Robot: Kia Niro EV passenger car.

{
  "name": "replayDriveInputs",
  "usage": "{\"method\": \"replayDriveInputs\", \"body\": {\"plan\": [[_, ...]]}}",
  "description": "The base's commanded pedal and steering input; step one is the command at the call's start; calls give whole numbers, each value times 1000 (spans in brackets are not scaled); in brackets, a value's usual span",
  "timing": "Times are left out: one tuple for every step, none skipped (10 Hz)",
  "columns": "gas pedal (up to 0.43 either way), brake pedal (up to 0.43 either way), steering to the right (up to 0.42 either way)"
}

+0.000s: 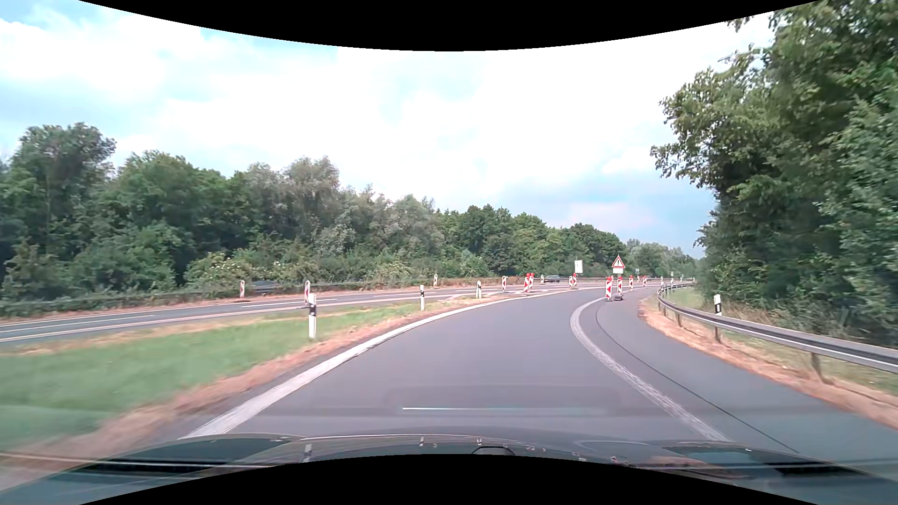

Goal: Follow the waypoints while adhering to traffic rules and regulations

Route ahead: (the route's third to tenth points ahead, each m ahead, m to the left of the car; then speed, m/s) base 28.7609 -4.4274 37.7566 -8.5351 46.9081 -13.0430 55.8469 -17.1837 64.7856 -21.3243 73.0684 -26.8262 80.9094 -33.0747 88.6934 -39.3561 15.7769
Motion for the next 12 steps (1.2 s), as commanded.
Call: {"method": "replayDriveInputs", "body": {"plan": [[157, 0, 74], [157, 0, 74], [157, 0, 74], [157, 0, 74], [157, 0, 74], [157, 0, 74], [157, 0, 74], [157, 0, 74], [157, 0, 74], [157, 0, 76], [157, 0, 76], [157, 0, 75]]}}
